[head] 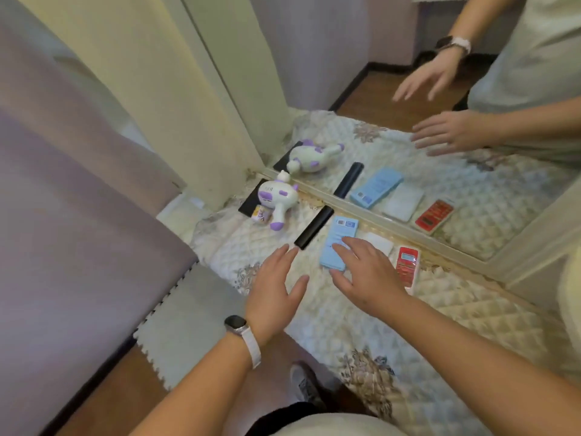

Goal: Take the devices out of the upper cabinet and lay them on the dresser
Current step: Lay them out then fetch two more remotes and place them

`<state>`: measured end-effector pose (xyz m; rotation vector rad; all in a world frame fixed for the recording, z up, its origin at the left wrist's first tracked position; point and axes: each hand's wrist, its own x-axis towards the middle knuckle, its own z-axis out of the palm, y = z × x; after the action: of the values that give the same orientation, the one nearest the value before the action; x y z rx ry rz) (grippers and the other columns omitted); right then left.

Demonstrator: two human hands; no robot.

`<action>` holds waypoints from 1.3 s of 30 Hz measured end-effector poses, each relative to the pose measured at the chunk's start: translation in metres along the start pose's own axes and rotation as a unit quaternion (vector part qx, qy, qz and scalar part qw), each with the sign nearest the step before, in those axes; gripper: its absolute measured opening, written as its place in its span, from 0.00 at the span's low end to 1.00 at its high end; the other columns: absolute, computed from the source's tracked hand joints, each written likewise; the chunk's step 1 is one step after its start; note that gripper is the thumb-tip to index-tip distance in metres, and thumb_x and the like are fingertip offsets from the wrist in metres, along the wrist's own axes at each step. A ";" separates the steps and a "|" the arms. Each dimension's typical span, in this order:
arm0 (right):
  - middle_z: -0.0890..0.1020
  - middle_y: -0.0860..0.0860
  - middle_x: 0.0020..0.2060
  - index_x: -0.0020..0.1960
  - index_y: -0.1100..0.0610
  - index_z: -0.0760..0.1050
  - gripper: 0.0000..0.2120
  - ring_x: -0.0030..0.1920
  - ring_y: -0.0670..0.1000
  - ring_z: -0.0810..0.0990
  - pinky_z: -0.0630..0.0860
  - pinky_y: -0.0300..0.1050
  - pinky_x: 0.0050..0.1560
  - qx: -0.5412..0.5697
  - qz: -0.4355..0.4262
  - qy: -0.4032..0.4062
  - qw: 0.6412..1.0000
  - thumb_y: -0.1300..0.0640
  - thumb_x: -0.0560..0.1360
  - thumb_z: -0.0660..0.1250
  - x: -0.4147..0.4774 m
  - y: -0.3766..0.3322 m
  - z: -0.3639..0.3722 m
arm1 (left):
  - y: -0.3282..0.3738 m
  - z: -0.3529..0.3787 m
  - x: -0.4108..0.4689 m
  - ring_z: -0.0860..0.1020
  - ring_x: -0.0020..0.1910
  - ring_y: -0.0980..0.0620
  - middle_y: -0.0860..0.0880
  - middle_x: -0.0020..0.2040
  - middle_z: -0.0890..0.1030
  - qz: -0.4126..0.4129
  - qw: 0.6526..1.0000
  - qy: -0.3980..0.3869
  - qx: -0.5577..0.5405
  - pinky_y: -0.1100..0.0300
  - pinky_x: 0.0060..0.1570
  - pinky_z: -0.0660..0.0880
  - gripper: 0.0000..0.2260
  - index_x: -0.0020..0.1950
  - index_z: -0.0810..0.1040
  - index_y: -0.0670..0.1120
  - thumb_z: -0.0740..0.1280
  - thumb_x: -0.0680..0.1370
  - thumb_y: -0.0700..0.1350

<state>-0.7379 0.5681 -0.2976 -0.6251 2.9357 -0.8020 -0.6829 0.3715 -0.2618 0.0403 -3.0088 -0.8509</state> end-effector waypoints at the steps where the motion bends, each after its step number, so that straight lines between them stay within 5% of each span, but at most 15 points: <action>1: 0.76 0.57 0.66 0.67 0.55 0.75 0.28 0.66 0.60 0.73 0.72 0.56 0.62 0.001 -0.025 -0.008 1.000 0.41 0.75 0.55 0.002 -0.012 0.001 | -0.006 -0.008 -0.012 0.59 0.75 0.54 0.53 0.76 0.63 -0.007 1.000 0.013 0.019 0.52 0.73 0.57 0.25 0.75 0.63 0.54 0.63 0.79 0.55; 12: 0.78 0.54 0.63 0.66 0.56 0.75 0.24 0.63 0.58 0.75 0.72 0.54 0.61 -0.036 -0.275 -0.045 0.960 0.44 0.76 0.60 -0.006 -0.156 0.032 | -0.081 -0.086 -0.146 0.68 0.71 0.47 0.48 0.71 0.72 -0.105 0.973 0.145 0.146 0.52 0.69 0.60 0.23 0.70 0.72 0.49 0.57 0.79 0.57; 16: 0.78 0.54 0.63 0.66 0.54 0.75 0.25 0.63 0.58 0.75 0.71 0.54 0.61 -0.071 -0.327 -0.066 0.940 0.42 0.75 0.60 -0.026 -0.219 0.055 | -0.116 -0.115 -0.208 0.73 0.66 0.45 0.47 0.67 0.75 -0.135 0.961 0.181 0.161 0.46 0.64 0.70 0.21 0.69 0.73 0.49 0.61 0.78 0.55; 21: 0.79 0.55 0.62 0.65 0.55 0.76 0.25 0.62 0.58 0.76 0.74 0.54 0.59 -0.093 -0.391 -0.081 0.912 0.41 0.76 0.57 -0.064 -0.316 0.086 | -0.173 -0.153 -0.304 0.74 0.65 0.44 0.45 0.64 0.78 -0.176 0.935 0.226 0.208 0.47 0.64 0.71 0.19 0.65 0.76 0.48 0.64 0.76 0.53; 39: 0.79 0.55 0.62 0.65 0.54 0.77 0.26 0.63 0.58 0.76 0.73 0.54 0.61 -0.052 -0.679 -0.128 0.721 0.40 0.76 0.56 -0.231 -0.639 0.228 | -0.269 -0.226 -0.643 0.67 0.72 0.47 0.48 0.70 0.73 -0.474 0.779 0.342 0.227 0.49 0.69 0.61 0.21 0.69 0.73 0.52 0.61 0.78 0.55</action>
<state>-0.2567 0.0460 -0.1954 -2.6676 1.8076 -0.3998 -0.0298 0.0427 -0.2142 1.5663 -2.2409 0.0202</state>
